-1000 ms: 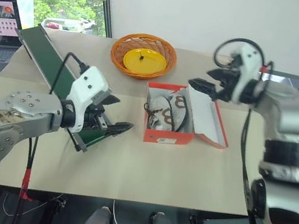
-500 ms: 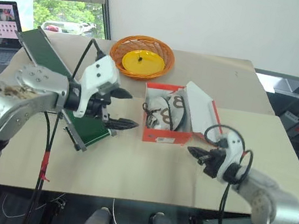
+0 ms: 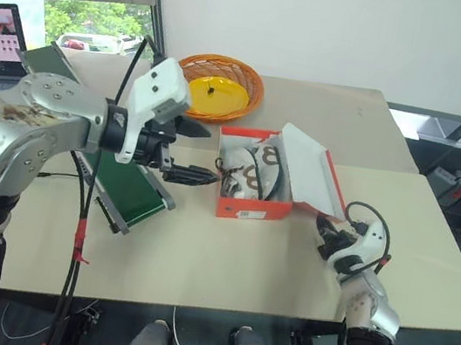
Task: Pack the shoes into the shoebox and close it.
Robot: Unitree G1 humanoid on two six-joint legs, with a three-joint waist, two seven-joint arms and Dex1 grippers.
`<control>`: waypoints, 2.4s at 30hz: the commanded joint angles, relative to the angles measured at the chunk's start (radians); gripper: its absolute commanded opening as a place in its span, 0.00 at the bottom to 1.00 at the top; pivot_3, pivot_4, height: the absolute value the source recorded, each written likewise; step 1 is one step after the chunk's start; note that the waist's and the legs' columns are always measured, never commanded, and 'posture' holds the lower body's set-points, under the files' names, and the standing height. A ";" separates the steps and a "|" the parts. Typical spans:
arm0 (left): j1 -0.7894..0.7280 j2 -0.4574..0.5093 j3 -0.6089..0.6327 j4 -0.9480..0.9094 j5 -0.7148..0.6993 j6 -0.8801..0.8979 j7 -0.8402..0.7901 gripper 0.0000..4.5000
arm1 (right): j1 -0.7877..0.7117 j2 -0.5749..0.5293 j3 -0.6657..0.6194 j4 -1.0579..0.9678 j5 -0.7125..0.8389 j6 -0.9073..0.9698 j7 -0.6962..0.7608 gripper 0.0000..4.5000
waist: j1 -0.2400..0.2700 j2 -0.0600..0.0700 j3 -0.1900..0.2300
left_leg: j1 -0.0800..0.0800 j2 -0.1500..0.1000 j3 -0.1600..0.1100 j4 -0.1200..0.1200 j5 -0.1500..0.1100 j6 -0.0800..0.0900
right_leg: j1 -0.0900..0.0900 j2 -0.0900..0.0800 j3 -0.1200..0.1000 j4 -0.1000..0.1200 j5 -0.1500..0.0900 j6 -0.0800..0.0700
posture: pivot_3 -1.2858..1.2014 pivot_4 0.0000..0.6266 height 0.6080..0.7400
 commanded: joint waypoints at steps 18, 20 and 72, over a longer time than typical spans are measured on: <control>-0.031 -0.014 0.001 -0.023 0.044 -0.027 -0.001 1.00 | -0.055 0.055 0.004 -0.486 0.587 0.302 0.043 0.01 | -0.003 0.000 0.000 | 0.003 0.003 0.009 0.000 -0.001 0.002 | -0.001 0.004 0.011 0.002 0.000 0.000 | 0.52 0.24 1.00; -0.035 -0.022 -0.006 -0.021 0.053 -0.031 -0.003 1.00 | -0.066 0.049 0.071 -0.475 0.543 0.326 0.037 0.01 | -0.003 0.000 0.000 | 0.004 0.002 0.010 0.000 -0.001 0.002 | -0.001 0.004 0.012 0.002 0.001 0.000 | 0.52 0.24 1.00; 0.292 -0.104 0.117 -0.114 0.121 -0.131 0.115 1.00 | -0.240 -0.526 0.475 -0.710 -0.008 0.465 0.588 0.01 | 0.001 -0.002 -0.001 | -0.001 0.002 0.012 0.001 -0.005 0.005 | -0.004 0.004 0.015 -0.004 0.002 0.001 | 0.52 0.24 1.00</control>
